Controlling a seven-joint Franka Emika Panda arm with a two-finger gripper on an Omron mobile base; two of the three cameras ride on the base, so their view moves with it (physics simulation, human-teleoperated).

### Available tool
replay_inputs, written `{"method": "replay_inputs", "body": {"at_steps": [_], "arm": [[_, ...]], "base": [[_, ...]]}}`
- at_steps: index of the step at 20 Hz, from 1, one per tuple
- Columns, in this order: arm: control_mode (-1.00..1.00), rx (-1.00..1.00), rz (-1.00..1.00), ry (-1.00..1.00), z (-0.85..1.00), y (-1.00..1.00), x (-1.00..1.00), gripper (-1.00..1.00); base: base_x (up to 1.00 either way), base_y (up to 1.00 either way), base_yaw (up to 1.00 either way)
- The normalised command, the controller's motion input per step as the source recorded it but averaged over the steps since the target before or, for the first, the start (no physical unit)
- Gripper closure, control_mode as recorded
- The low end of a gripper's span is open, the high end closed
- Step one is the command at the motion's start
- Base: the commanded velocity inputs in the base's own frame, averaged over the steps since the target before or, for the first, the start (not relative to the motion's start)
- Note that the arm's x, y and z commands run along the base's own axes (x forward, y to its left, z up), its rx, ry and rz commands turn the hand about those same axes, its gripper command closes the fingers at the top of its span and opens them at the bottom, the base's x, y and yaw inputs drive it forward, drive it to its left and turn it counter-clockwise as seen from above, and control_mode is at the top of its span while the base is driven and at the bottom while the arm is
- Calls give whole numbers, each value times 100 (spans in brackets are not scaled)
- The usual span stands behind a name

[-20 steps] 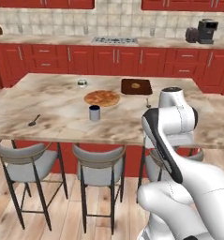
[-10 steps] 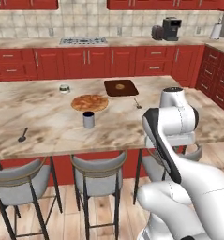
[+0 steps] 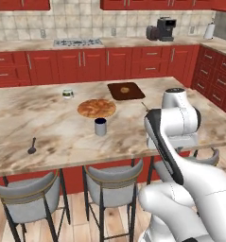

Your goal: Take the pizza cutter from the drawer on the left and place it on the dining counter for cutting.

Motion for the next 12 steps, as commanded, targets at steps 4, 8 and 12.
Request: {"method": "replay_inputs", "body": {"at_steps": [4,8,12], "arm": [[100,0,0,0,0,0,0,100],[100,0,0,0,0,0,0,100],[100,0,0,0,0,0,0,100]], "base": [[31,13,-16],[34,27,-8],[38,30,-1]]}}
